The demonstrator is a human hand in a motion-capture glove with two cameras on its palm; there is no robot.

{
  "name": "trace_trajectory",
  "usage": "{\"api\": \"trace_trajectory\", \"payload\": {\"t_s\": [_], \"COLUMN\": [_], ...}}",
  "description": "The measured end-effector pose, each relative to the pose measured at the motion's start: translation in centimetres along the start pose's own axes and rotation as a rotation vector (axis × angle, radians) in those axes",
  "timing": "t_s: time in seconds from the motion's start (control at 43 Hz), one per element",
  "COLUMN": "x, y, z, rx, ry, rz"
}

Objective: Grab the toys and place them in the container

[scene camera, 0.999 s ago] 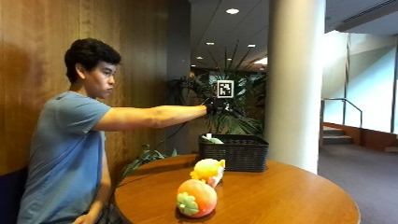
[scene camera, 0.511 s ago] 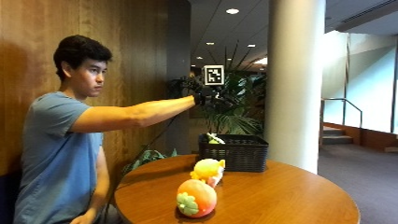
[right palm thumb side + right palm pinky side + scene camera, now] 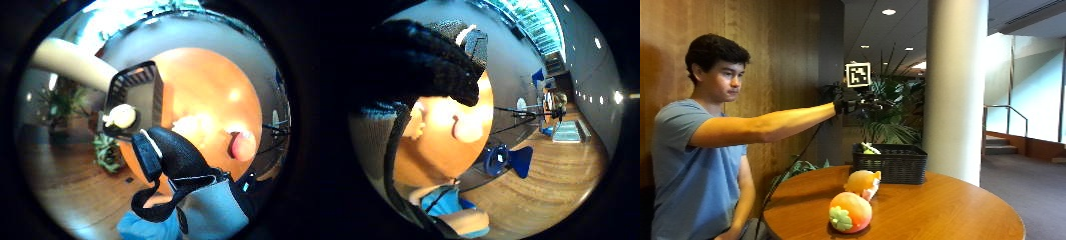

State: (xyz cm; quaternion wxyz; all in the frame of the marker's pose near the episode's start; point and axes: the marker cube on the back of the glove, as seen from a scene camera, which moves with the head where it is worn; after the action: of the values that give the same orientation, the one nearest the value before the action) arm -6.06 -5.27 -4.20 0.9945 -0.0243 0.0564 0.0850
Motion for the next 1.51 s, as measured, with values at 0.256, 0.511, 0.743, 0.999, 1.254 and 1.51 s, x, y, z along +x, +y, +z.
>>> {"api": "trace_trajectory", "payload": {"t_s": [0.256,0.511,0.743,0.999,1.254,1.51], "x": [8.6,16.9,20.8,21.6,21.4,21.2], "y": [2.8,5.8,7.4,9.1,10.1,9.3], "z": [3.5,11.3,18.5,23.5,28.0,28.2], "rx": [-0.069,-0.184,-0.265,-0.349,-0.401,-0.278], "ry": [0.046,0.031,0.039,-0.023,-0.036,-0.080], "rz": [0.028,0.135,0.241,0.217,0.221,0.214]}}
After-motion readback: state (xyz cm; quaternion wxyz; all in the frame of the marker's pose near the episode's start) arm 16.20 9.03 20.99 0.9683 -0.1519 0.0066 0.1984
